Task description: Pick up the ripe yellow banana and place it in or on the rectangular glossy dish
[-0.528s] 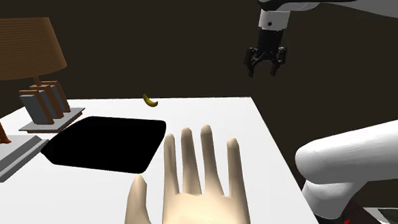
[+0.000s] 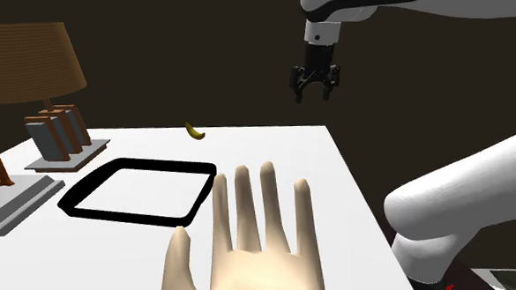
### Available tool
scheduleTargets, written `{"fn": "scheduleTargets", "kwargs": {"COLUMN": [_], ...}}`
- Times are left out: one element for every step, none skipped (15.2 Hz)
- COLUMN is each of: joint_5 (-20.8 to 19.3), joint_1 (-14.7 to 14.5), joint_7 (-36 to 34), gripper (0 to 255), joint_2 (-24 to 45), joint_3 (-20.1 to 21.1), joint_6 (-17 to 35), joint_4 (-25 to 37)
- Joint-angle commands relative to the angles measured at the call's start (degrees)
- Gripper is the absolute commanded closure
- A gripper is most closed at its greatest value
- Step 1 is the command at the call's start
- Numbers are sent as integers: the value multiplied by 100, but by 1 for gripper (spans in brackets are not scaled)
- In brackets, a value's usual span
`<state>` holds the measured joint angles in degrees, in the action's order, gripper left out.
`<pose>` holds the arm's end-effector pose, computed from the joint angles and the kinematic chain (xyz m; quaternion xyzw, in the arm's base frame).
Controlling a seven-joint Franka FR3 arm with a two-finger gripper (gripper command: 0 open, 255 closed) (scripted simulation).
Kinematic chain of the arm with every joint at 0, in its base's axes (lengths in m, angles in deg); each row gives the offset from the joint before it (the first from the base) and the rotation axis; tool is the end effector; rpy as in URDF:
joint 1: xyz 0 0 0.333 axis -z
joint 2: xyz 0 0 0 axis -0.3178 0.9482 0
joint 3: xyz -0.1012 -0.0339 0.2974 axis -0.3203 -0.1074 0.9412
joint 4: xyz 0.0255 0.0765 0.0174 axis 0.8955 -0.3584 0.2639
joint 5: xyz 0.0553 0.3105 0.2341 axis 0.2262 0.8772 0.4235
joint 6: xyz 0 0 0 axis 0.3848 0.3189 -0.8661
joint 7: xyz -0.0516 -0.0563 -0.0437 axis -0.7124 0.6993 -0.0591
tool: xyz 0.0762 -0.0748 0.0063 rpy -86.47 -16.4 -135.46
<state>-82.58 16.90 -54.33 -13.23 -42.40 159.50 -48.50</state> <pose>0.3680 0.0956 0.6051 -0.9995 -0.0063 -0.0172 0.0242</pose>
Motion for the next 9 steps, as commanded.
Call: {"fn": "scheduleTargets", "kwargs": {"joint_5": [52,68,80,87,89,85,76,62,42], "joint_1": [-84,-122,-159,-196,-232,-269,-304,-340,-377], "joint_7": [-63,-93,-125,-158,-192,-228,-266,-305,-346], "gripper": [0,0,0,0,0,0,0,0,0], "joint_2": [342,515,688,864,1041,1220,1401,1584,1769], "joint_3": [164,246,328,409,490,572,653,735,815], "joint_6": [74,122,166,207,245,278,308,335,357], "joint_4": [248,363,483,608,738,873,1013,1159,1309]}}
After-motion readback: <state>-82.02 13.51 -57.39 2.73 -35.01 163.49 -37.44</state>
